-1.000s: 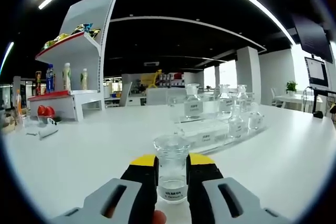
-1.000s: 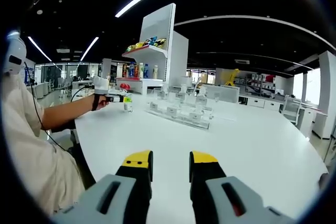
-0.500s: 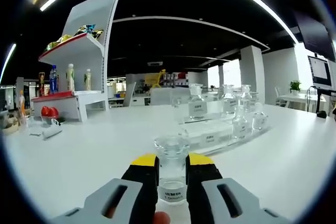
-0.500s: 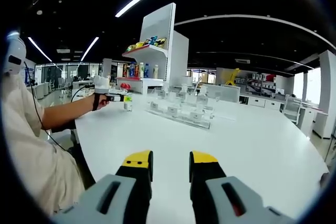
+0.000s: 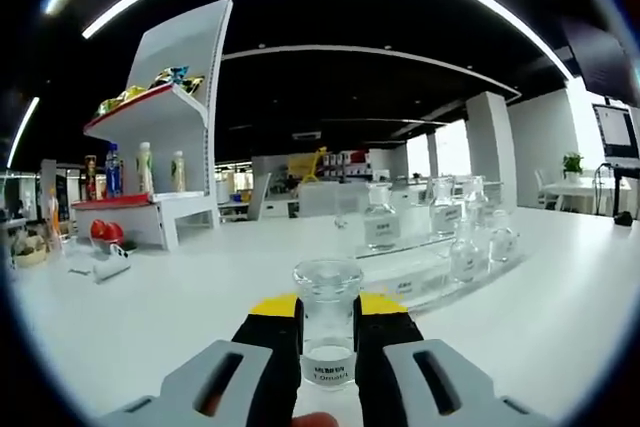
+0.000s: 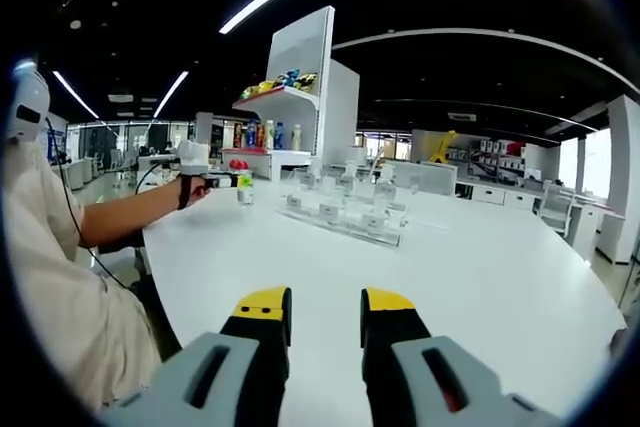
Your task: Identify the label on the chemical reagent bottle, grasp the chemical reagent bottle, and place it in the designated position on the reagent rack
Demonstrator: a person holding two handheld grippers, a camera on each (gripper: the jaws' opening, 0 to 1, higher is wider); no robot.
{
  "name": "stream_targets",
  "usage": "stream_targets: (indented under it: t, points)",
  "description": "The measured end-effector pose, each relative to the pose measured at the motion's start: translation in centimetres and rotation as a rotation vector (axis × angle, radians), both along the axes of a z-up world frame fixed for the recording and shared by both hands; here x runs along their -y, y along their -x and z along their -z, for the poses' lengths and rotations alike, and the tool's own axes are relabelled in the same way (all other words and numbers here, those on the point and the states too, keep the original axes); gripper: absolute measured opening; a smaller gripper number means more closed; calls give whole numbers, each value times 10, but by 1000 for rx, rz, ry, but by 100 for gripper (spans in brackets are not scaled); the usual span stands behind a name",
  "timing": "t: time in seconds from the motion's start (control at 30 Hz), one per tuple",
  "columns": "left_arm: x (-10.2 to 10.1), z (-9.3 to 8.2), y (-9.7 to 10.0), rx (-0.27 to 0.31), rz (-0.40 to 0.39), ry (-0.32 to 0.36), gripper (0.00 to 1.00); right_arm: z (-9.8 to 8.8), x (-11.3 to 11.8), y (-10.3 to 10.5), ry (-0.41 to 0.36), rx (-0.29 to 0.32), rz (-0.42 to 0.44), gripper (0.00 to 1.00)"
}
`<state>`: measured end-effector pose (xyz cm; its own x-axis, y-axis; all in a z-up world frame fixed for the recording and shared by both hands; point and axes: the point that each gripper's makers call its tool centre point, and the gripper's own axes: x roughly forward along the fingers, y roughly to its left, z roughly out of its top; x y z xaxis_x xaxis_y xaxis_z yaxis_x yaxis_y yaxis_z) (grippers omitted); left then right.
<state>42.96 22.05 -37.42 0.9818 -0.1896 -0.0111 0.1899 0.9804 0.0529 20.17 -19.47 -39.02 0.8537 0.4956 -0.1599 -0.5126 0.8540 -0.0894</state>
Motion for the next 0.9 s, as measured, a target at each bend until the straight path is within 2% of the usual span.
stream_targets:
  t: [0.27,0.53,0.73,0.9]
  points:
    - [12,-7,1,3,8,8,20,0,2,1,-4,4,-3,27]
    - [11,-12,2,1,-4,26,20,-1,1,1,-4,6,-7,27]
    - [21,-25,2,24,3,16,20,2,3,-1,-13,0,7,27]
    - [33,-27,-1,16,21,5,20,3,5,1,-17,4,6,27]
